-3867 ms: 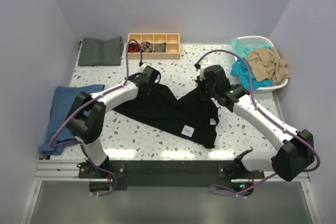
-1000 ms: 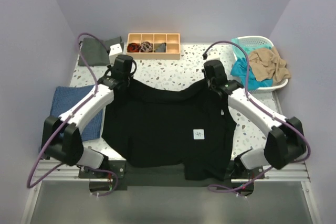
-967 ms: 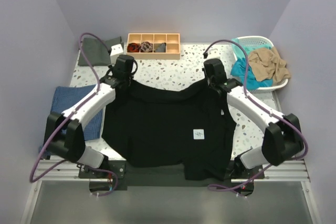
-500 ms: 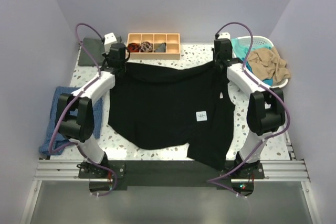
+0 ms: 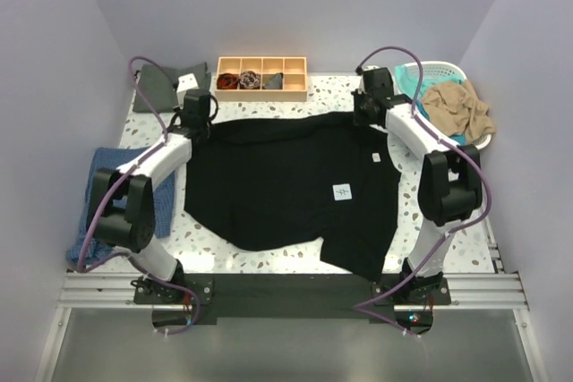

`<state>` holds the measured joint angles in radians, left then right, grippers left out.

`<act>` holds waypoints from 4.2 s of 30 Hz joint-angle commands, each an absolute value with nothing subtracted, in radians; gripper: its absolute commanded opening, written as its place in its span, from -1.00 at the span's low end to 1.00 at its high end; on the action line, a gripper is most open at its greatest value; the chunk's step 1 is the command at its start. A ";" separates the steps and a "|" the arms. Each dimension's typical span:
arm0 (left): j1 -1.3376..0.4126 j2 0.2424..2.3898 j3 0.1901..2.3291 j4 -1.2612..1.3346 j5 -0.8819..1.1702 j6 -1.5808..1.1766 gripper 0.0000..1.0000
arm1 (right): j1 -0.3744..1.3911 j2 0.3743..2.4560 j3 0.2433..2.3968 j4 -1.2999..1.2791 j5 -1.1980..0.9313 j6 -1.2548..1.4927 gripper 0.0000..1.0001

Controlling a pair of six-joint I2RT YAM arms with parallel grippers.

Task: Fold and stack the t-shirts
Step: Flatten the tshirt out, then fold the tshirt

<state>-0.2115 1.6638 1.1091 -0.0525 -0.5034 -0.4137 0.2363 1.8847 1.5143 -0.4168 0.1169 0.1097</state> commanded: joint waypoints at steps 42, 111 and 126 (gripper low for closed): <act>-0.207 1.473 0.887 -0.331 -0.477 -0.520 -0.79 | 0.180 1.758 1.318 -0.401 0.077 0.340 0.10; -0.207 1.526 0.971 -0.336 -0.474 -0.491 -0.84 | 0.037 1.549 1.346 -0.465 -0.359 0.293 -1.00; -0.206 1.592 1.112 -0.368 -0.472 -0.459 -0.84 | 0.035 1.528 1.322 -0.485 -0.252 0.299 -1.00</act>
<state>-0.2115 1.5547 0.9955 -0.3710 -0.4526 -0.4976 0.0425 1.4506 1.1900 -0.5594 -0.3103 0.2855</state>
